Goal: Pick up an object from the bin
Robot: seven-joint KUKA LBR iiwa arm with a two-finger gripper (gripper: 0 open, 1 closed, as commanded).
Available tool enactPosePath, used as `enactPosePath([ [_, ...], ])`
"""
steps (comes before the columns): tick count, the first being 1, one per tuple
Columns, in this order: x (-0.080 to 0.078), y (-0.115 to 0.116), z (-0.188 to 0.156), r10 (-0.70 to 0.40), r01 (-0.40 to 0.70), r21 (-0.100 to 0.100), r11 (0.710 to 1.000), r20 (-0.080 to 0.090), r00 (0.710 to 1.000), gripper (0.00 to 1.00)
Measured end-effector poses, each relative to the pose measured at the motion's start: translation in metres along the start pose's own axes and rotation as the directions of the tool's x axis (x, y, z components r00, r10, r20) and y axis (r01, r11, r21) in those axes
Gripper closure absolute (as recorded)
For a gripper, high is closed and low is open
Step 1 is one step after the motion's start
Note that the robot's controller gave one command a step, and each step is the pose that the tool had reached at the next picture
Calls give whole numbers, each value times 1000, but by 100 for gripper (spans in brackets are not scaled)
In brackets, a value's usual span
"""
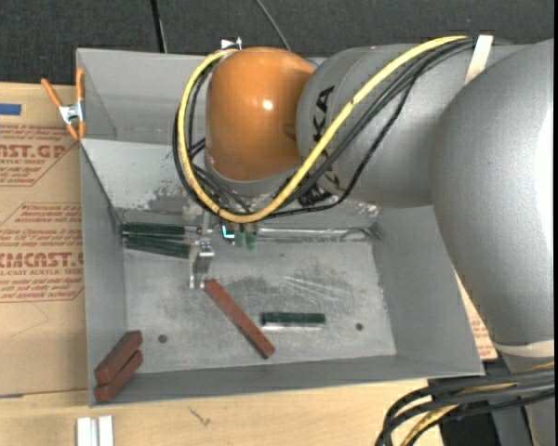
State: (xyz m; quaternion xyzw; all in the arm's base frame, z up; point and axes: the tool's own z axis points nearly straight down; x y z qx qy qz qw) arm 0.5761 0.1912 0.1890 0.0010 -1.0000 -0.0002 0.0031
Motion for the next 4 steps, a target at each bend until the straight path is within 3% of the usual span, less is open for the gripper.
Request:
enactPosePath([
  [1,-2,-1,-5,1,-1,-1,1000,8,1000,0],
  [2,4,-26,41,-35,35,-2,999,15,999,0],
  [3,28,-66,68,9,-9,1,1000,-1,1000,0],
  [4,48,-101,99,101,-101,-2,995,3,995,100],
])
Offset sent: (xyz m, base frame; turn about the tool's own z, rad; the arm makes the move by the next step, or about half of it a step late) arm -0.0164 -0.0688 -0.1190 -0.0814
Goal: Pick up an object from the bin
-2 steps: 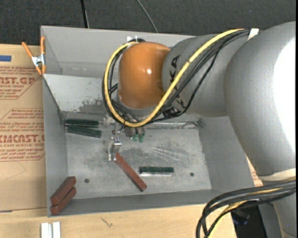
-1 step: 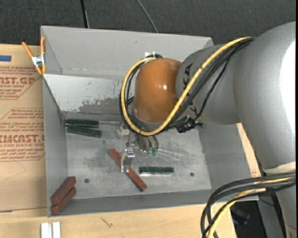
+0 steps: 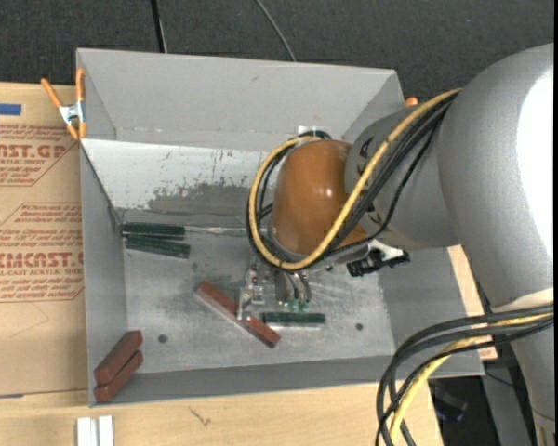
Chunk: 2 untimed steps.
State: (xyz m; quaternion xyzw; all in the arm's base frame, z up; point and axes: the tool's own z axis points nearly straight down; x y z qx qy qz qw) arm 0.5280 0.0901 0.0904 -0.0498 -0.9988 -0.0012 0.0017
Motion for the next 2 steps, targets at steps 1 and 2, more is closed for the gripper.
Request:
enactPosePath([
  [1,-2,-1,2,2,-2,-1,1000,10,1000,0],
  [2,0,-2,4,2,-2,1,1000,3,1000,100],
])
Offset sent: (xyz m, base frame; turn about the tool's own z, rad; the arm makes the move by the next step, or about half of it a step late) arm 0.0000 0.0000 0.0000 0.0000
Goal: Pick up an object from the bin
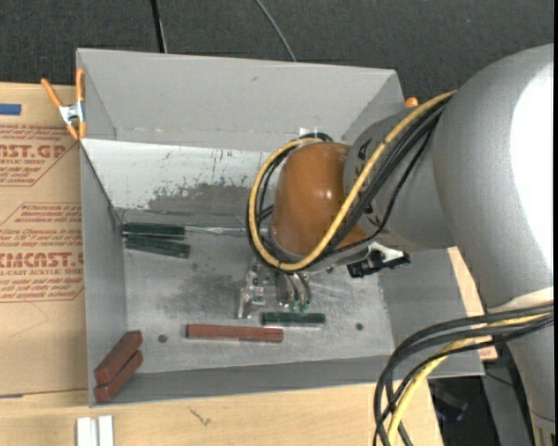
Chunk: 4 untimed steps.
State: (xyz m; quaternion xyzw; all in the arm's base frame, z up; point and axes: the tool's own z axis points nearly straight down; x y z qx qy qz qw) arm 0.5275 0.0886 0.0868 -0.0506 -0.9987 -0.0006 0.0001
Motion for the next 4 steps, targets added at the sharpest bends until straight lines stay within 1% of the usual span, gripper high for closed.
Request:
enactPosePath([
  [1,0,0,0,0,0,0,1000,0,1000,100],
  [2,-14,-6,-13,-5,5,0,1000,0,1000,100],
  [3,-16,-6,-36,16,-16,0,1000,0,1000,100],
  [4,-26,-2,-45,-9,9,1,1000,3,1000,100],
])
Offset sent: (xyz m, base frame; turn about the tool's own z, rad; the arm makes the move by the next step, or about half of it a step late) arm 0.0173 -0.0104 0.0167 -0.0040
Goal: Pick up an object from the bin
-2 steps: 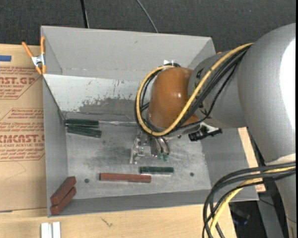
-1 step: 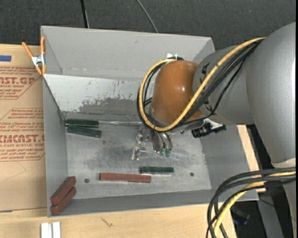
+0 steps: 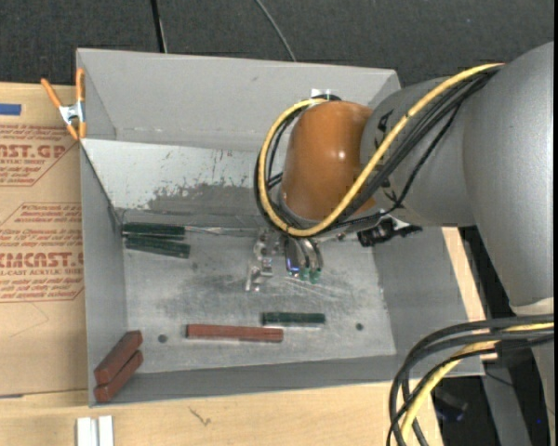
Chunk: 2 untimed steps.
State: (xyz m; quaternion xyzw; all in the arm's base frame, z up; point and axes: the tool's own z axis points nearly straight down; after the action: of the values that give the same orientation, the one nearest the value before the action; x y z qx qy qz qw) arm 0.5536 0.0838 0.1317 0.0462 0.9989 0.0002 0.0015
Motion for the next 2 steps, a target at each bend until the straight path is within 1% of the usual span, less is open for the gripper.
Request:
enactPosePath([
  [1,13,-1,-12,18,-18,-1,1000,-2,1000,0],
  [2,13,-1,-11,18,-18,-1,1000,-2,1000,0],
])
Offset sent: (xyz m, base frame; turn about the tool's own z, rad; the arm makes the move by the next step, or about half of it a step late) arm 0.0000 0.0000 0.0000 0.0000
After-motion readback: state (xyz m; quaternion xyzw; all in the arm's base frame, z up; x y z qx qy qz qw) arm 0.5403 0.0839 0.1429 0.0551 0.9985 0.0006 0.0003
